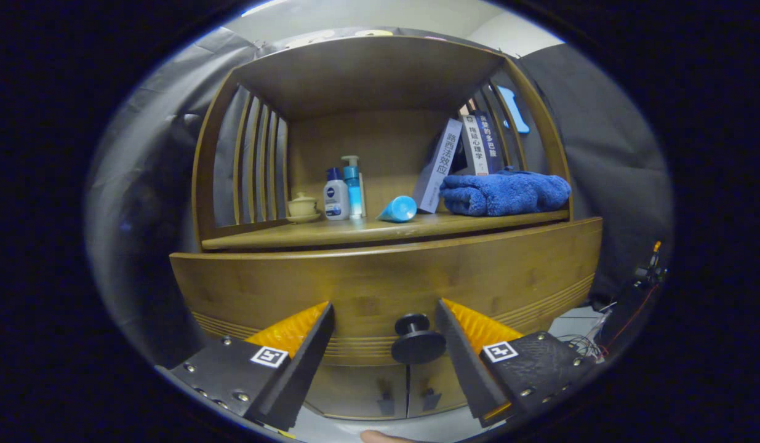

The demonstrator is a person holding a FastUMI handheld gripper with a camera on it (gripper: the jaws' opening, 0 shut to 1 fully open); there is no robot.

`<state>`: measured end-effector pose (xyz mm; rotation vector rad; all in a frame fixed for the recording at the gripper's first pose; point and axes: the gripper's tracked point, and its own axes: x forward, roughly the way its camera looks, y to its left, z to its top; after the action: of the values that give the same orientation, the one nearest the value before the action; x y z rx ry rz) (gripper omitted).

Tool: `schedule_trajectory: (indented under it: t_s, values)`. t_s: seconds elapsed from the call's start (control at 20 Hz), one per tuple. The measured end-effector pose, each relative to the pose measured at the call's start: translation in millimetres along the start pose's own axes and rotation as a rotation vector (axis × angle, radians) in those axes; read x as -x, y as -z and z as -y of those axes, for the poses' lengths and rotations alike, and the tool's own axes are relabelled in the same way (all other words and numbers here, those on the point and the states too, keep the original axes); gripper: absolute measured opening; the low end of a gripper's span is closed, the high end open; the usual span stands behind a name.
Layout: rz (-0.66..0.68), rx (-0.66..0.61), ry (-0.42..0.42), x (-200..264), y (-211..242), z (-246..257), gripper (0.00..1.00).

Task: Pull open the drawer, take out the items inside it, and place them on the countertop above the cabinet.

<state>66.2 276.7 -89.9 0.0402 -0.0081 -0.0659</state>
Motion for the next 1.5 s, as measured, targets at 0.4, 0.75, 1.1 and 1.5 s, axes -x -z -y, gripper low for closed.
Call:
schedule_trajectory:
  t_s: [0.4,0.75,1.1,1.5]
  values:
    - [0.014,0.007,-0.002,-24,-1,-2,0.99]
    - [-0.001,0.0,-0.006,-42,-1,-3,0.99]
    - [-0.021,0.025,-0.017,-45,-1,-3,0.99]
    - [-0.061,0.045,-0.03,29,-28,19,0.98]
